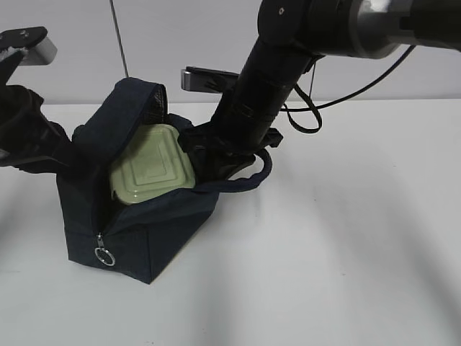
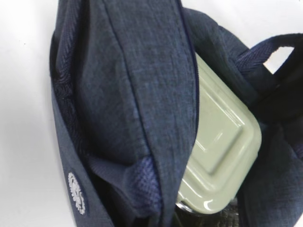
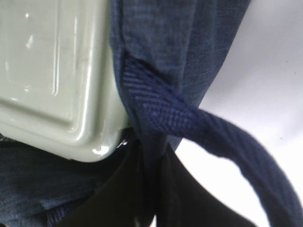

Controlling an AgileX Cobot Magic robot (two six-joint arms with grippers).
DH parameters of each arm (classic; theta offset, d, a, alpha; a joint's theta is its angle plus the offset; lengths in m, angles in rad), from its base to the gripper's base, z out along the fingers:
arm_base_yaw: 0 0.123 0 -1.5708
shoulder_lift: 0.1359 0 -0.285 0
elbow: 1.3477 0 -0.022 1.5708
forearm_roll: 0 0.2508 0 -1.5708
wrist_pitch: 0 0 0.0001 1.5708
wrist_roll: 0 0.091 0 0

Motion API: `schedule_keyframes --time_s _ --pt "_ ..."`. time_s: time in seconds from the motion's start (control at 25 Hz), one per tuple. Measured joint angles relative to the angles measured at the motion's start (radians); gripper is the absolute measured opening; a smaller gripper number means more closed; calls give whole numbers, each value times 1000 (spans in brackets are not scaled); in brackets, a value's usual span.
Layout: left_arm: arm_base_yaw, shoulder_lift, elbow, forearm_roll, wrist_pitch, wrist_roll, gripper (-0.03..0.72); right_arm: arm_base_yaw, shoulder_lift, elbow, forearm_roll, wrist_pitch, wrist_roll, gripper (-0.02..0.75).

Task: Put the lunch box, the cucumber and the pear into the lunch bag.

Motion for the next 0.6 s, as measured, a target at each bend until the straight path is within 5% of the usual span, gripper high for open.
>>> schedule_keyframes --time_s 0.6 --pt "-8 0 0 -28 28 0 1 0 -175 23 -108 37 -38 13"
